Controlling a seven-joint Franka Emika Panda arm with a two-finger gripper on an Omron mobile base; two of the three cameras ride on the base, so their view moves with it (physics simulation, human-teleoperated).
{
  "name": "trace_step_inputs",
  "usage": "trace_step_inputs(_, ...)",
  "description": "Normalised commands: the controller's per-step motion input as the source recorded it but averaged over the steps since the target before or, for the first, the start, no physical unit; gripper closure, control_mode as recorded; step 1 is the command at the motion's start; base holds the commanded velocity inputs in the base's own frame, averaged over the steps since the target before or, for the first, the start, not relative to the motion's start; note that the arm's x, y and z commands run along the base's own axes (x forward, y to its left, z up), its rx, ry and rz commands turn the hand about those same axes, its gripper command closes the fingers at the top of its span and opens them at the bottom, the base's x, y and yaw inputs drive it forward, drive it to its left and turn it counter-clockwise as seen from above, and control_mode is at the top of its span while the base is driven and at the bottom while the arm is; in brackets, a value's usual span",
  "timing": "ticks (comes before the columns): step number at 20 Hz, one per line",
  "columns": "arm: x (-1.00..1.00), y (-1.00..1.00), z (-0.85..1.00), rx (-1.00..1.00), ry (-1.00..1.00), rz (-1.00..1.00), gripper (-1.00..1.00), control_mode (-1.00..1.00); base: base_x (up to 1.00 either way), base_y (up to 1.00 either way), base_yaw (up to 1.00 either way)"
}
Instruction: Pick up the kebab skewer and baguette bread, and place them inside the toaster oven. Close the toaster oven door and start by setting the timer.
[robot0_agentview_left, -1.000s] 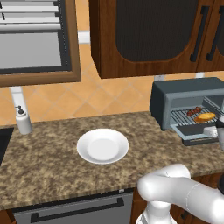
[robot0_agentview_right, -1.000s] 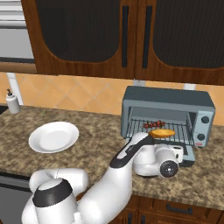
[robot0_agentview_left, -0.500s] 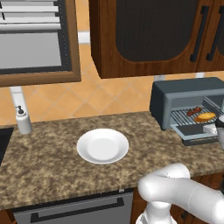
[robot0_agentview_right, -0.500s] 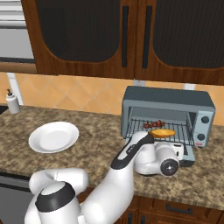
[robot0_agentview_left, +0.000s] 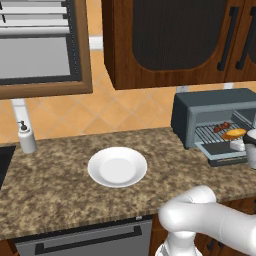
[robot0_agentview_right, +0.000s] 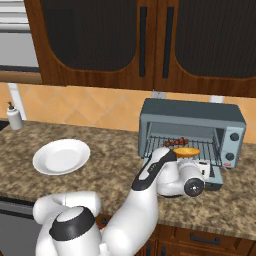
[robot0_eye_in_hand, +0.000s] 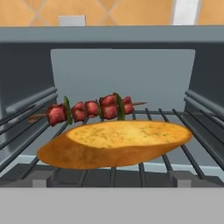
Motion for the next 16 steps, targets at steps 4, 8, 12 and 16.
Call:
trace_step_inputs(4, 0.01, -0.04, -0.16, 0.02, -0.01, 0.0, -1.0, -1.0, 0.0, 0.0, 0.0)
trace_step_inputs(8, -0.02, 0.0, -0.07, 0.01, 0.0, 0.0, -1.0, -1.0, 0.0, 0.0, 0.0)
trace_step_inputs(12, -0.06, 0.0, -0.09, 0.0, -0.01, 0.0, -1.0, -1.0, 0.0, 0.0, 0.0)
trace_step_inputs(16, -0.21, 0.0, -0.16, 0.0, 0.0, 0.0, -1.0, -1.0, 0.0, 0.0, 0.0)
